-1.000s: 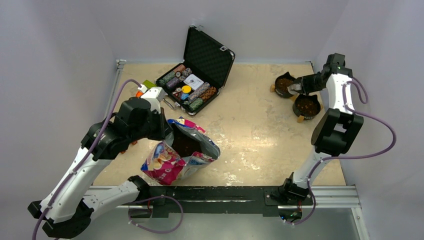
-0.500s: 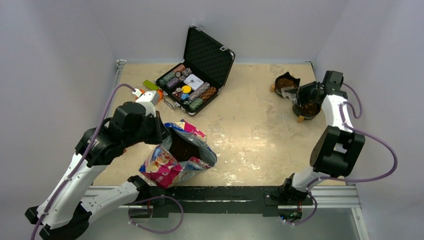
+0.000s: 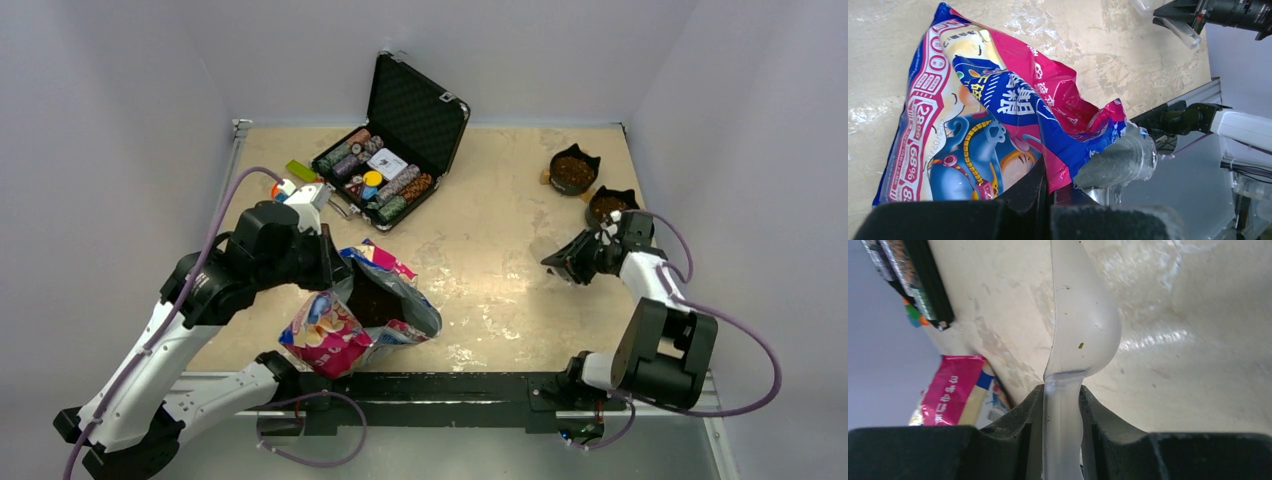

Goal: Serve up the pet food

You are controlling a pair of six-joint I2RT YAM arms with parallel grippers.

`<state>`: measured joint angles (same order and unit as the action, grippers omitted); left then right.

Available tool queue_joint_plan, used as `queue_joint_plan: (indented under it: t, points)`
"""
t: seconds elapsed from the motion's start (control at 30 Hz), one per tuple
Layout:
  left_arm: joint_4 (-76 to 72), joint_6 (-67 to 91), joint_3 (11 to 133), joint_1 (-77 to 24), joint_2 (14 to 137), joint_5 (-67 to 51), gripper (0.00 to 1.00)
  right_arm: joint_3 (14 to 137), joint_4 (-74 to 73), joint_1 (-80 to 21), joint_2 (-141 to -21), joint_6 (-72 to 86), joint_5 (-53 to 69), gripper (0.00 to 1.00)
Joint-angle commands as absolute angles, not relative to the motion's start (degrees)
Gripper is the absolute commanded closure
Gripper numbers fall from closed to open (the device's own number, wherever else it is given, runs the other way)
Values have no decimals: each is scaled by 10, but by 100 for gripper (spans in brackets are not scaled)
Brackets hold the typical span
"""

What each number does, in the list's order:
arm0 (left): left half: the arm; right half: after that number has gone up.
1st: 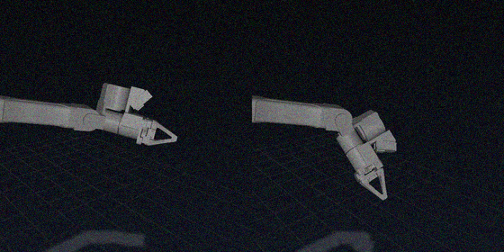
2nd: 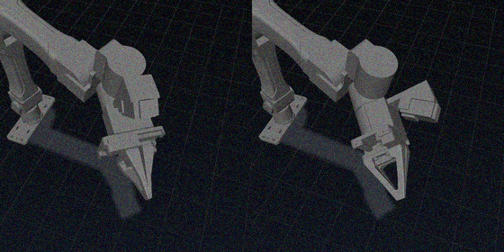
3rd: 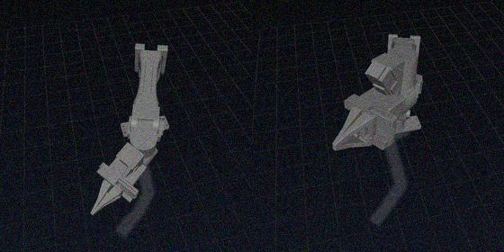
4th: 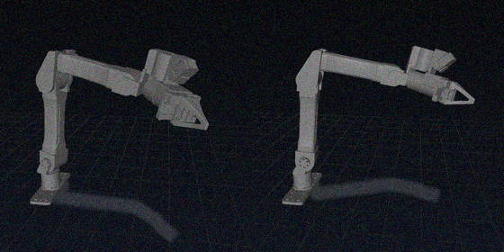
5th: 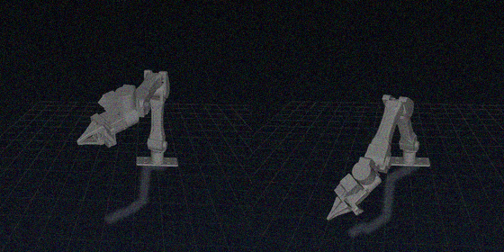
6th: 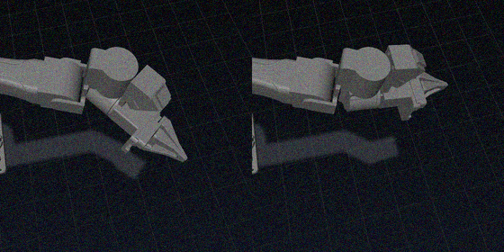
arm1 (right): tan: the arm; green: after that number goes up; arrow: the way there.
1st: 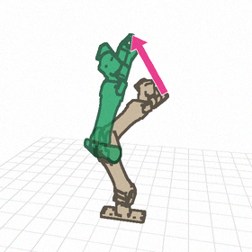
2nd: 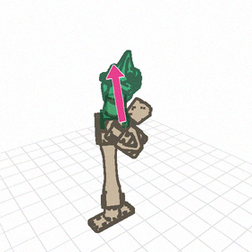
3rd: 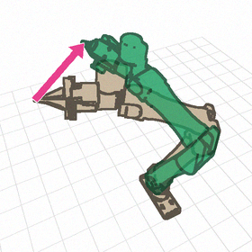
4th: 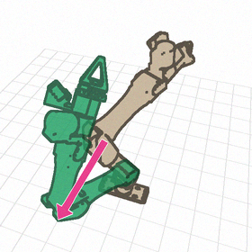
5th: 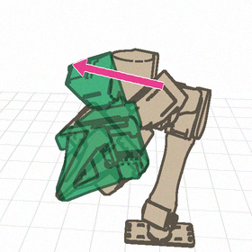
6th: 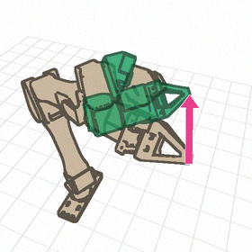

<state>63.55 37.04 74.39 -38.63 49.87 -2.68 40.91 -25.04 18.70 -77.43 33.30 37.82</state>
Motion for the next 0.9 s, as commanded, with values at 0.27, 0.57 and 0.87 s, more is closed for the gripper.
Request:
queue_joint_plan:
  t: [0.27, 0.57, 0.87]
  points:
    - [594, 397, 761, -386, 541, -120, 100, 517, -481, 82, -639, 272, 86, 13]
    - [592, 411, 758, -385, 549, -109, 100, 567, -312, -304, -537, 256, 104, 10]
    - [601, 421, 760, -385, 546, -101, 100, 694, -274, -560, -667, 209, 78, 16]
